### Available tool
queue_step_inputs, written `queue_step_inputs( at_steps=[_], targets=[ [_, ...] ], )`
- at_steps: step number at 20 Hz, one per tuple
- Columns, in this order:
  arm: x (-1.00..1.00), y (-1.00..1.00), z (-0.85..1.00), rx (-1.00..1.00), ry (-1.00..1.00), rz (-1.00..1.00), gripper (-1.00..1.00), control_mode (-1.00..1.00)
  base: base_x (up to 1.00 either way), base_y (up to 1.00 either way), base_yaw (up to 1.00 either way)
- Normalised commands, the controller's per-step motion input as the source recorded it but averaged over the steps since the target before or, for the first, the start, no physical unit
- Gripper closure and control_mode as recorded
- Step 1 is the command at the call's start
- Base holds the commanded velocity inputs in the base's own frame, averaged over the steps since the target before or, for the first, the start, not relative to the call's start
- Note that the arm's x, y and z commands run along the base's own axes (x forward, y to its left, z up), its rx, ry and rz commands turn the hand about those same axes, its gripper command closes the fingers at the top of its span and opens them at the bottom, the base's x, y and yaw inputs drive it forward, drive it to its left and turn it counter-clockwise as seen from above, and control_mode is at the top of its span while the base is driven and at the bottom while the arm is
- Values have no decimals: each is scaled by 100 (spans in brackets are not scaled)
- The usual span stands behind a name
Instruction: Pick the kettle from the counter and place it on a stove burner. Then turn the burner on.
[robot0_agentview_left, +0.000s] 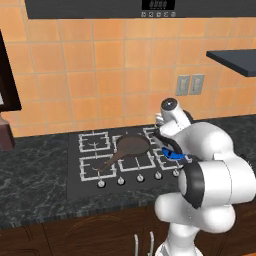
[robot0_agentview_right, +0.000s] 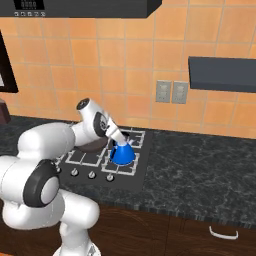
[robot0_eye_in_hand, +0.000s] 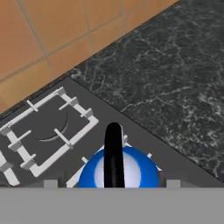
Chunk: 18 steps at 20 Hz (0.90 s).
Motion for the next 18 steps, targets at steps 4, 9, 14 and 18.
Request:
queue_step_inputs(
  at_steps=[4,9,14,18],
  targets=[
    [-62,0,86,3,2,20,-100,-100,0,0,0],
    [-100,2,10,-1,18,48,-100,-100,0,0,0],
    [-100,0,-62,-5,23,46,-100,-100,0,0,0],
    [-74,19,-100,-1,24,40,-100,-100,0,0,0]
  ],
)
